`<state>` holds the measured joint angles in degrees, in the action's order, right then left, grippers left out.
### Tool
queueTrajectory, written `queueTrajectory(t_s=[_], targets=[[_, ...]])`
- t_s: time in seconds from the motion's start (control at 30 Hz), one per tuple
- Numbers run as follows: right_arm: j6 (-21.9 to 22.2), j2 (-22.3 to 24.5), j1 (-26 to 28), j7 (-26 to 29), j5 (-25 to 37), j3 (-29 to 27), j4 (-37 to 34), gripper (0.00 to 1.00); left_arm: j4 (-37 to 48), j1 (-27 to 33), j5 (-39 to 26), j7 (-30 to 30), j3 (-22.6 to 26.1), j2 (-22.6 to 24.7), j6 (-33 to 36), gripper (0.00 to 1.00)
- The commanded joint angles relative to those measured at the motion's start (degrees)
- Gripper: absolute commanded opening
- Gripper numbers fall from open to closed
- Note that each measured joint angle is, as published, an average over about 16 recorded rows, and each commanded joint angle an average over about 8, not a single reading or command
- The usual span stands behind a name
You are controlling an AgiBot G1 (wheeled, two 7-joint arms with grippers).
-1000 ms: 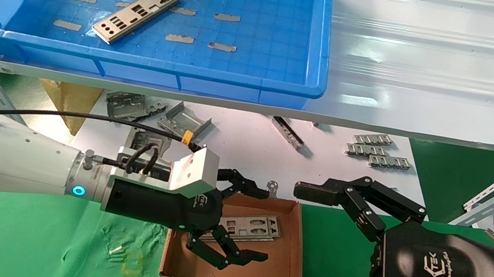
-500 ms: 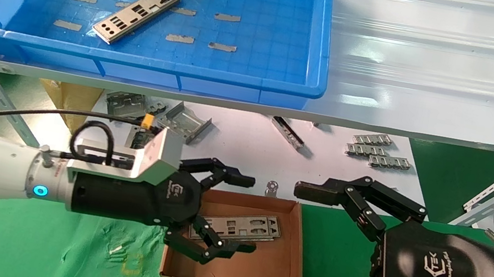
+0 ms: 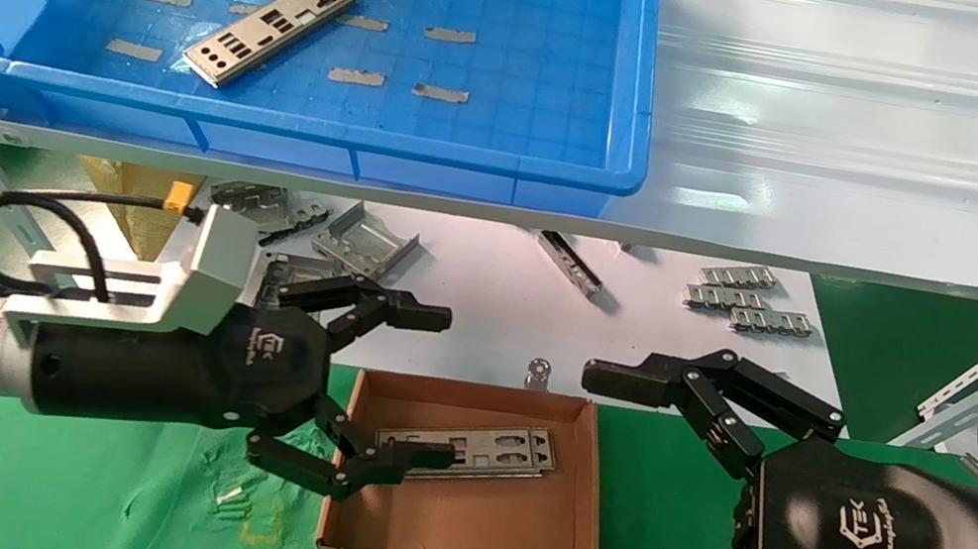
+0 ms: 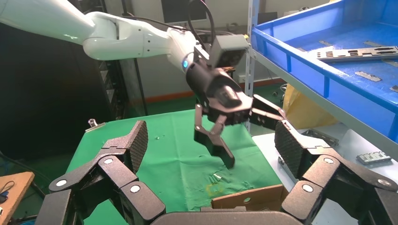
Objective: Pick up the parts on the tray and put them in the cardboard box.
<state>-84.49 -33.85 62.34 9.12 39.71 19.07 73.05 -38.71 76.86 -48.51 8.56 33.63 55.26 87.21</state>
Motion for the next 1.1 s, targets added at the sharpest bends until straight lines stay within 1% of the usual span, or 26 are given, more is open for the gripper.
queueTrajectory(t_s=[0.03,0.9,1.1], targets=[[0.0,0.0,0.0,0.0,0.0,0.0,0.0,1.00,-2.3,-1.0,0.4,-1.2,-1.1,-1.3,-0.1,1.00],[0.0,0.0,0.0,0.0,0.0,0.0,0.0,1.00,-31.2,-13.7,5.9,-17.3,-15.7,-18.1,-1.4,1.00],[0.0,0.0,0.0,0.0,0.0,0.0,0.0,1.00,-36.0,-15.7,6.9,-19.7,-18.2,-20.9,-1.5,1.00]])
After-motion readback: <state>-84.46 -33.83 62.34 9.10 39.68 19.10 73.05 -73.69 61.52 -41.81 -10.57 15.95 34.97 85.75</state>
